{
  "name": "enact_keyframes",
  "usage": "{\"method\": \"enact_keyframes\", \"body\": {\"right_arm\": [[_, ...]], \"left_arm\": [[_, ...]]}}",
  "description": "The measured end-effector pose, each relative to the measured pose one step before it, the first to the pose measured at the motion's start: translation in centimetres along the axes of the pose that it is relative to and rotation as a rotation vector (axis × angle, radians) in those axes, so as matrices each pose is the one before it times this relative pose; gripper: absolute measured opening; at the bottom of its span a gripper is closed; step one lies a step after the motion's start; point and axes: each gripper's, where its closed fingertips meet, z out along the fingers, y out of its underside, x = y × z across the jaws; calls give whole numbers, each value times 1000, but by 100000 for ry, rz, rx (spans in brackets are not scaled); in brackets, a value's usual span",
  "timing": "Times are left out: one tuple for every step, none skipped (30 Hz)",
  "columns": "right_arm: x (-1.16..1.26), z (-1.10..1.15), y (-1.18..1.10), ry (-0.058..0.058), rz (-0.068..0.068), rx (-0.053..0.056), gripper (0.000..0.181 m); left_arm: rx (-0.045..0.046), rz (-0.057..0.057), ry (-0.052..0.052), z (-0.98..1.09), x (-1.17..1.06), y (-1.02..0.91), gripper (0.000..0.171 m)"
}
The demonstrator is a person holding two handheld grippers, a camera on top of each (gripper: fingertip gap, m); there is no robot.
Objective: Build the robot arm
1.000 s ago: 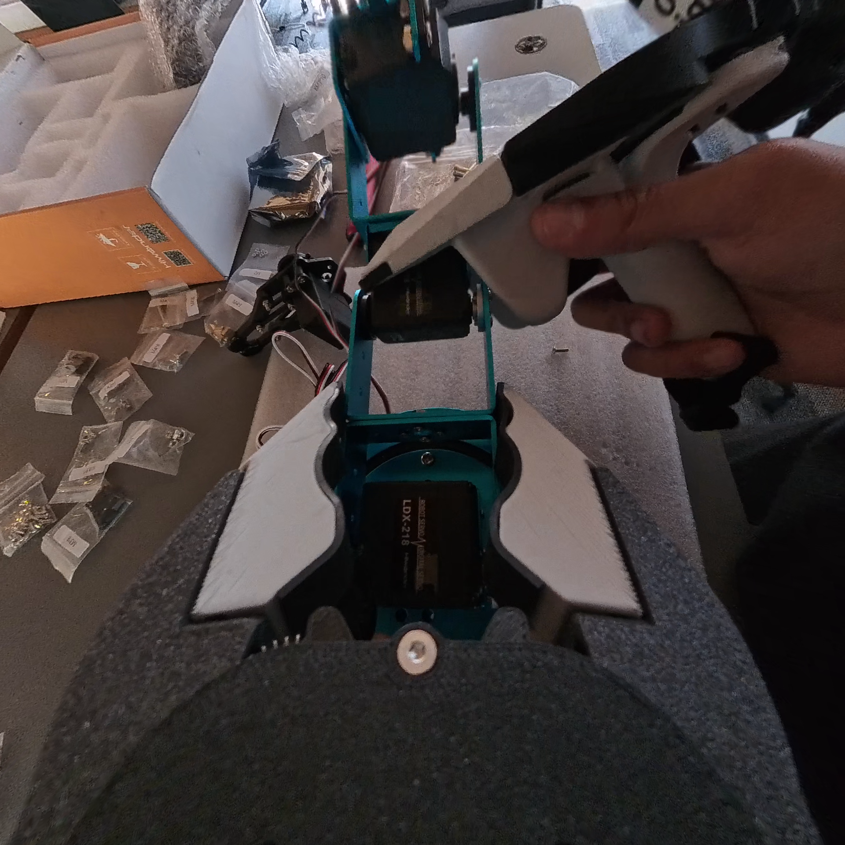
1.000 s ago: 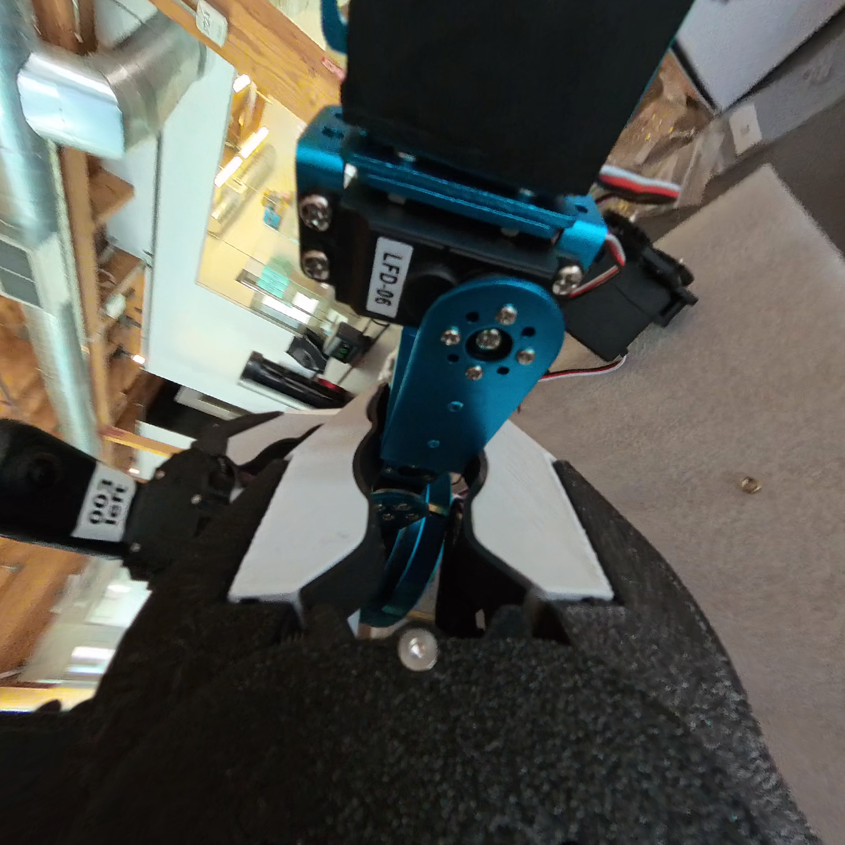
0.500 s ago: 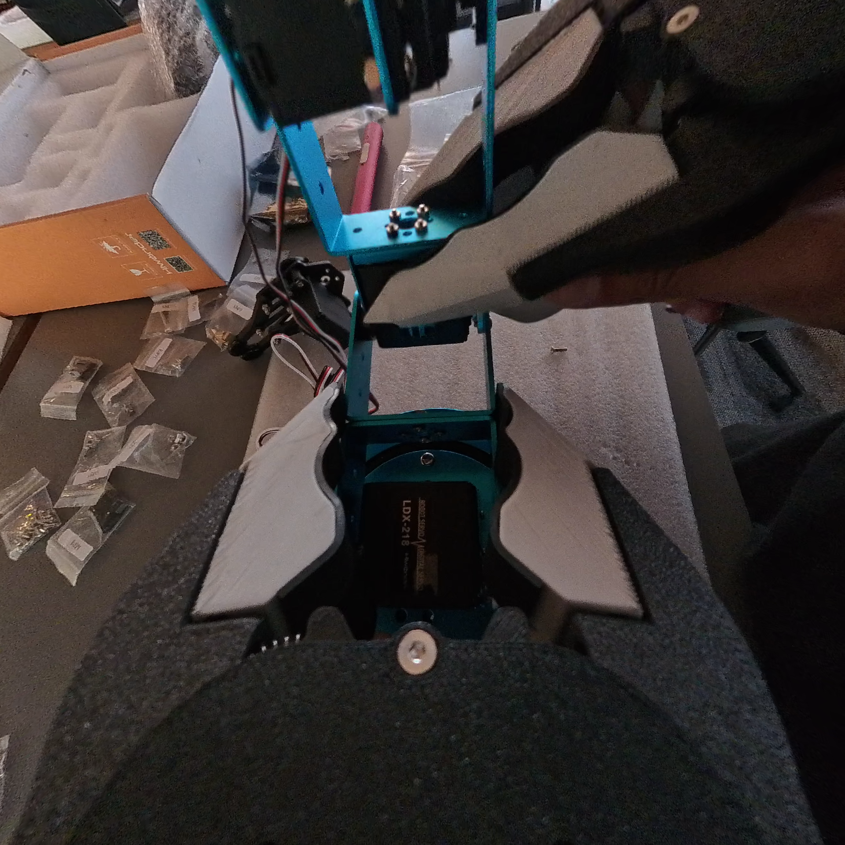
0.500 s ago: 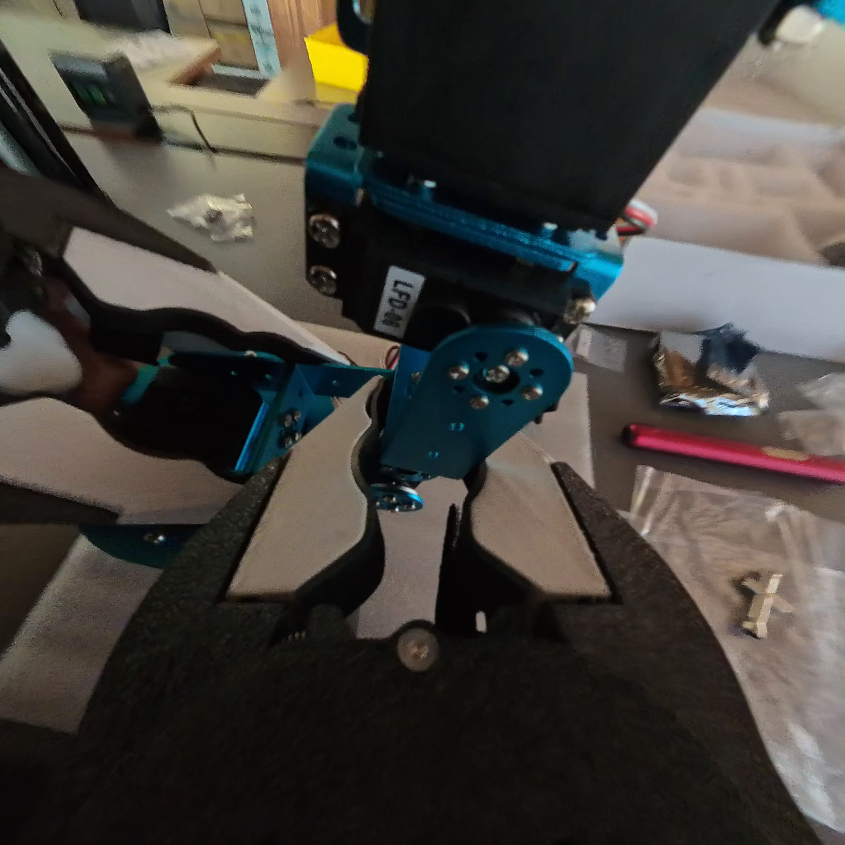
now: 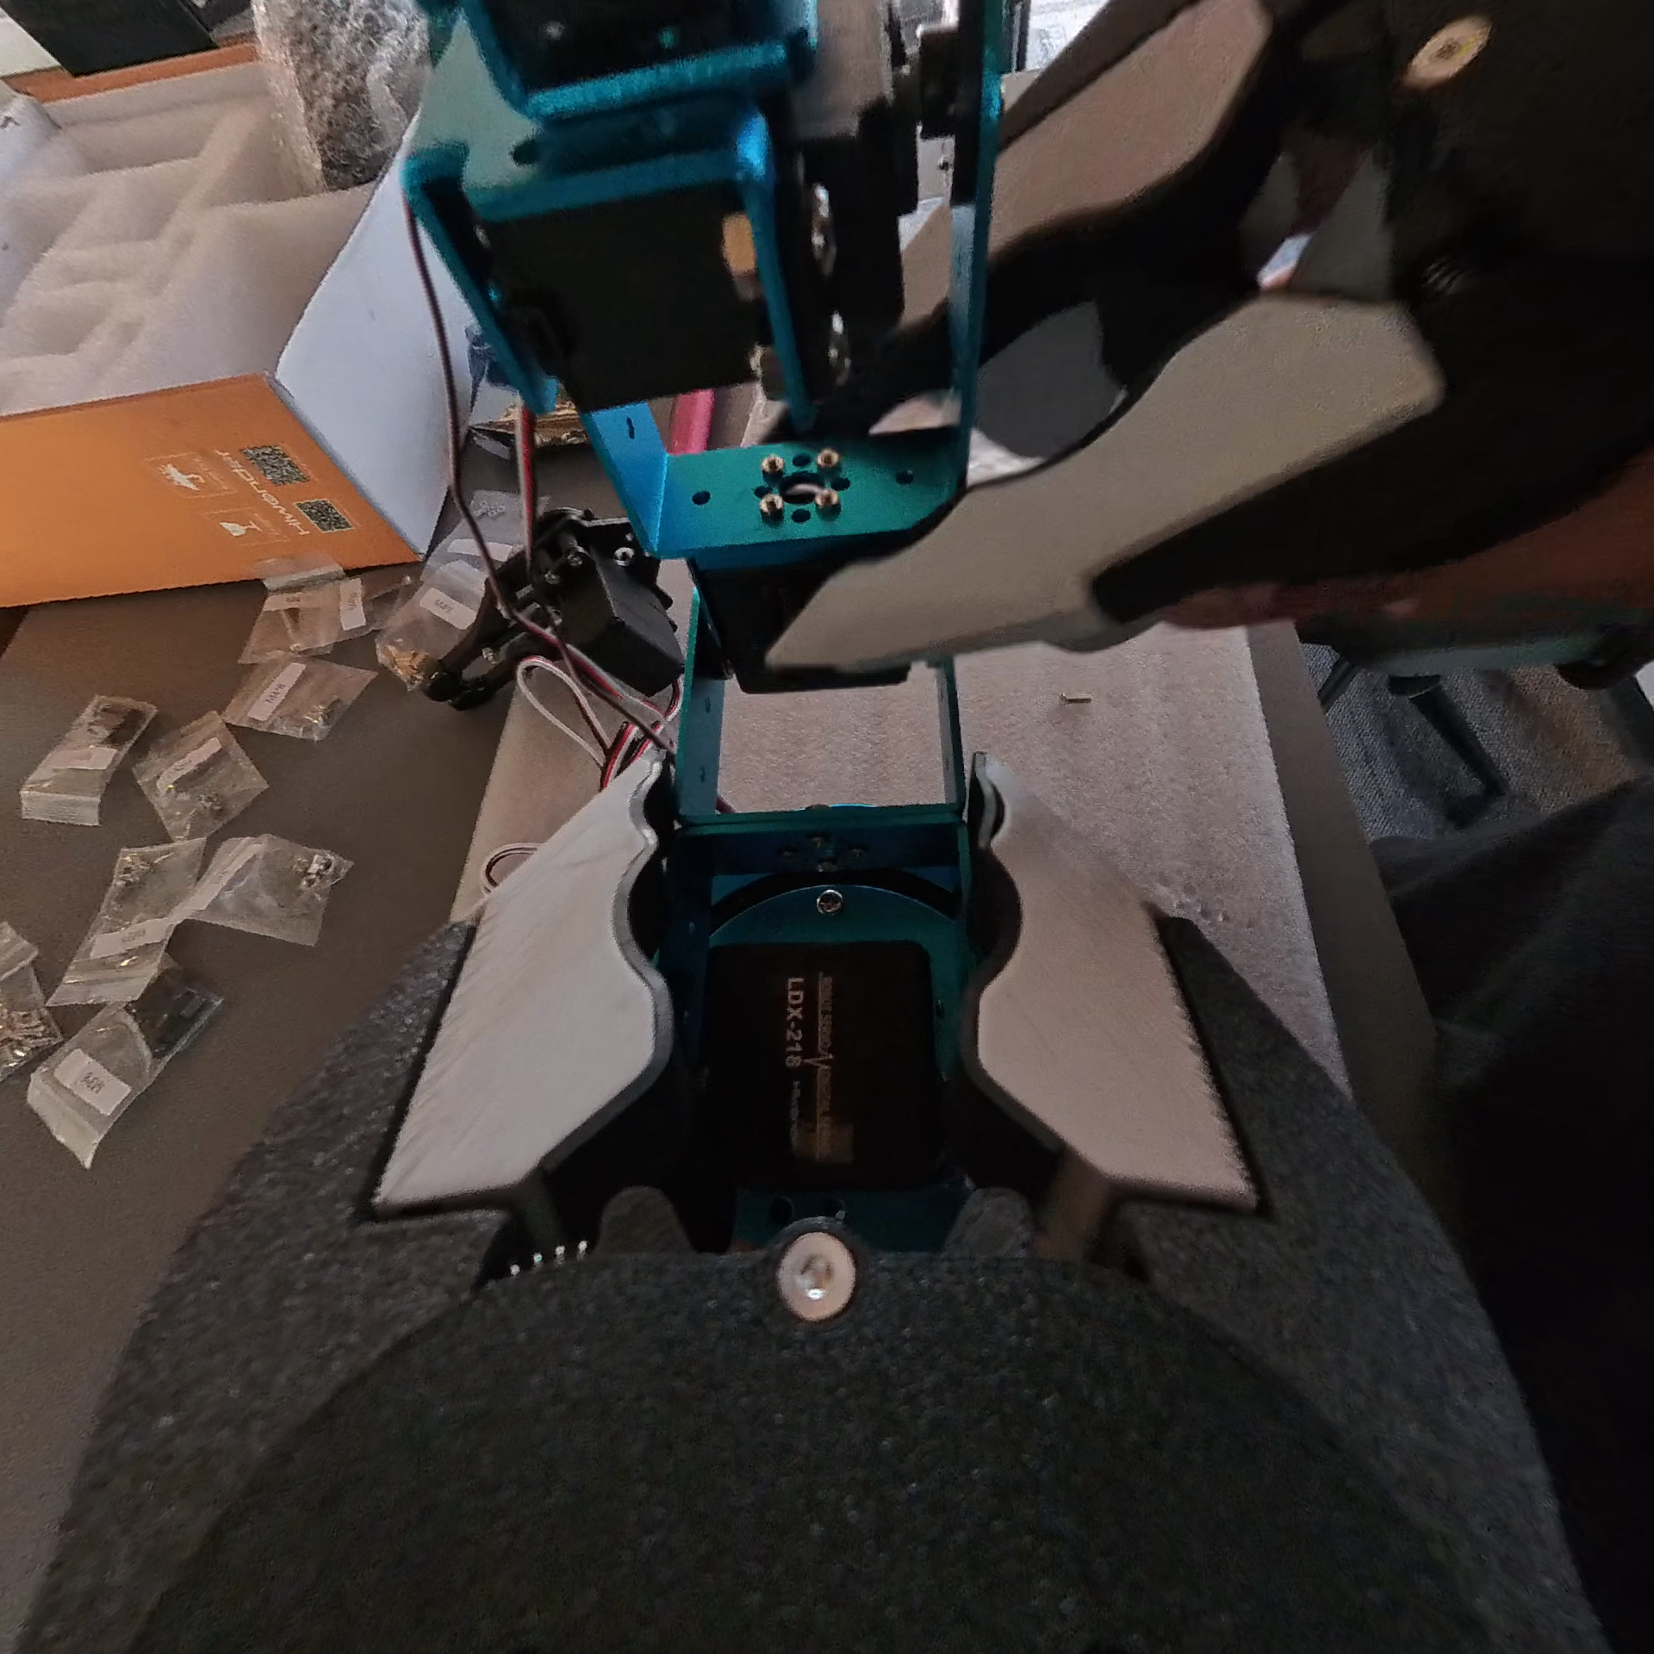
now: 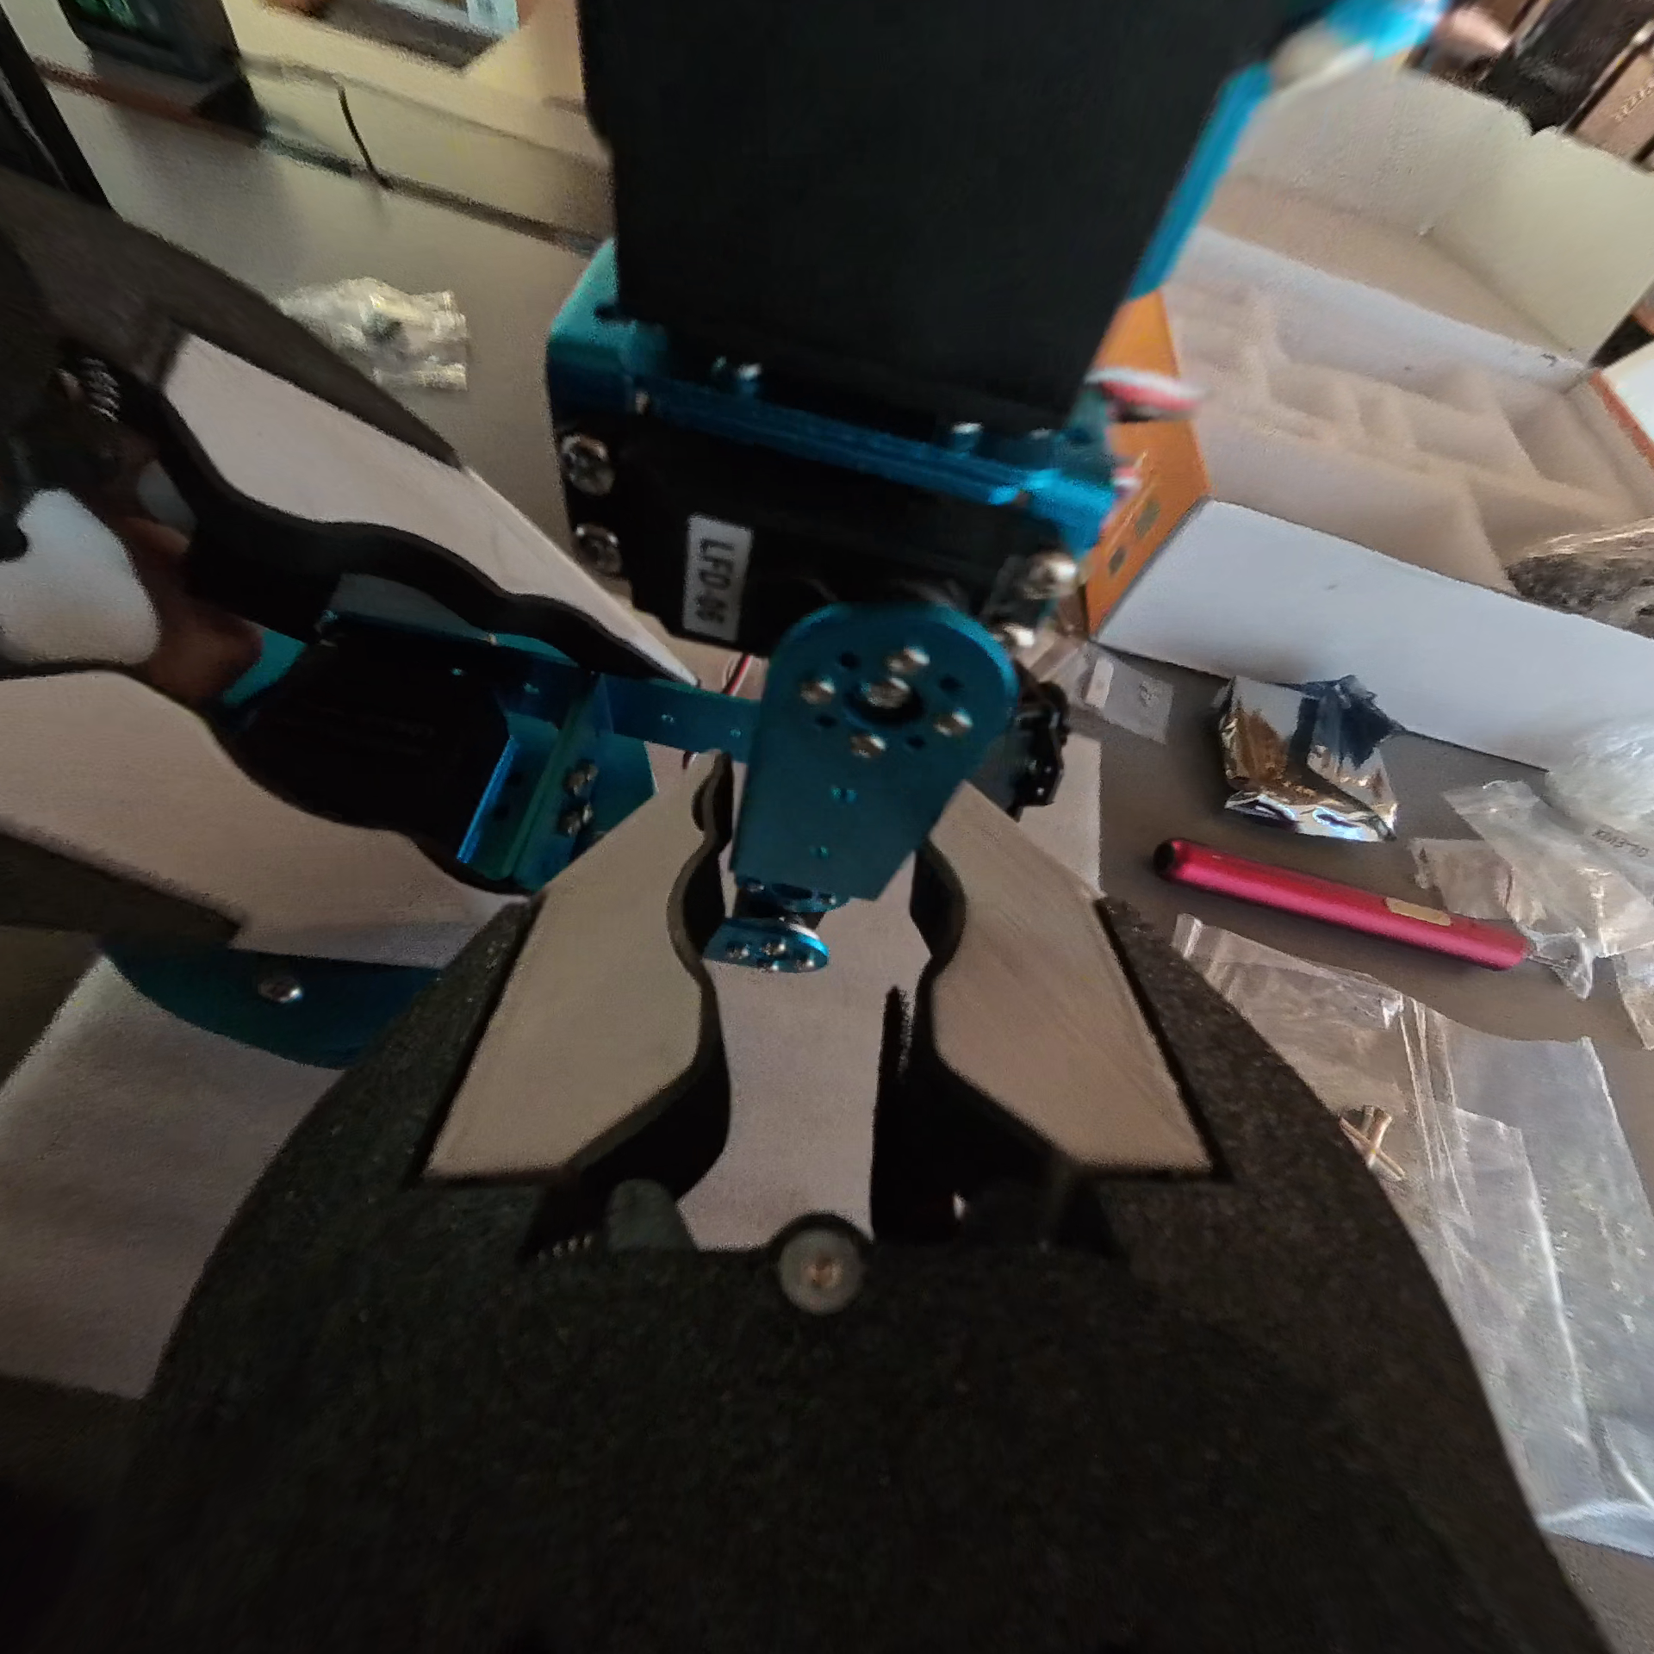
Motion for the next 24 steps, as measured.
{"method": "enact_keyframes", "body": {"right_arm": [[207, -552, -471, -523, 1861, 3294, 38], [139, -503, -473, -1199, 2148, 2861, 39], [147, -379, -419, -1289, 2494, 2154, 40], [122, -250, -337, -1430, 2068, 1454, 41], [-14, -100, -197, -1842, 1127, 712, 42], [-5, 16, -20, -1375, 462, -179, 42], [-51, 56, -15, -1092, -10, 103, 41], [-78, 41, -30, -919, -465, 228, 38], [-57, 4, 5, -566, -736, -82, 37], [-18, -52, -70, -316, -665, 320, 34], [-29, -89, -112, -481, -445, 566, 34], [-39, -78, -92, -810, -278, 382, 34], [52, -103, -165, -397, 222, 696, 36], [104, -90, -330, -269, 950, 1600, 42], [-53, -33, -380, -1534, 1327, 1631, 48], [-139, 40, -403, -2007, 1295, 1441, 54], [-63, 107, -308, -1053, 364, 1096, 60], [-52, 221, -74, -554, -1217, 68, 62], [-206, 272, -25, -1223, -1392, 111, 59], [-290, 299, 177, -1546, -1407, -1016, 46], [154, 229, 204, 1231, -1035, -694, 40], [-2, 110, 10, -456, -32, 908, 38], [-59, 64, 187, -1262, 784, -327, 36], [-223, 52, 326, -1242, -1324, -1238, 25]], "left_arm": [[-301, -152, 104, 32, -4, -11, 66], [-307, 281, 91, 25, 50, 6, 66], [-301, 611, -65, 11, 66, 4, 66], [-144, 396, -378, -2, 9, 1, 66], [-85, 48, -594, -15, -30, -4, 66], [-225, 114, -889, -20, -74, 24, 67], [-454, 288, -968, -25, -72, 20, 67], [-830, 371, -855, -49, -55, 45, 68], [-1198, 408, -936, -55, -79, 95, 70], [-1411, 271, -1054, -68, -98, 136, 72], [-1269, -109, -970, -79, -85, 123, 73], [-873, -721, -491, -92, -43, 99, 73], [-1021, -1362, 222, -45, 30, 168, 74], [-1102, -1777, 545, 30, 36, 219, 75], [-301, -1964, 775, 36, 29, 124, 74], [210, -1975, 1108, 23, 66, 59, 72], [496, -2017, 1384, 26, 85, 14, 70], [579, -1591, 877, 24, -14, 15, 70], [292, -1000, 745, 18, -36, 37, 69], [-85, -442, 936, 19, 46, 74, 69], [-187, -171, 330, 15, 7, 45, 69], [-113, -404, -84, 25, -38, 19, 69], [-247, -424, 112, 22, -4, 32, 68], [-428, -97, 332, 42, 27, 45, 68]]}}
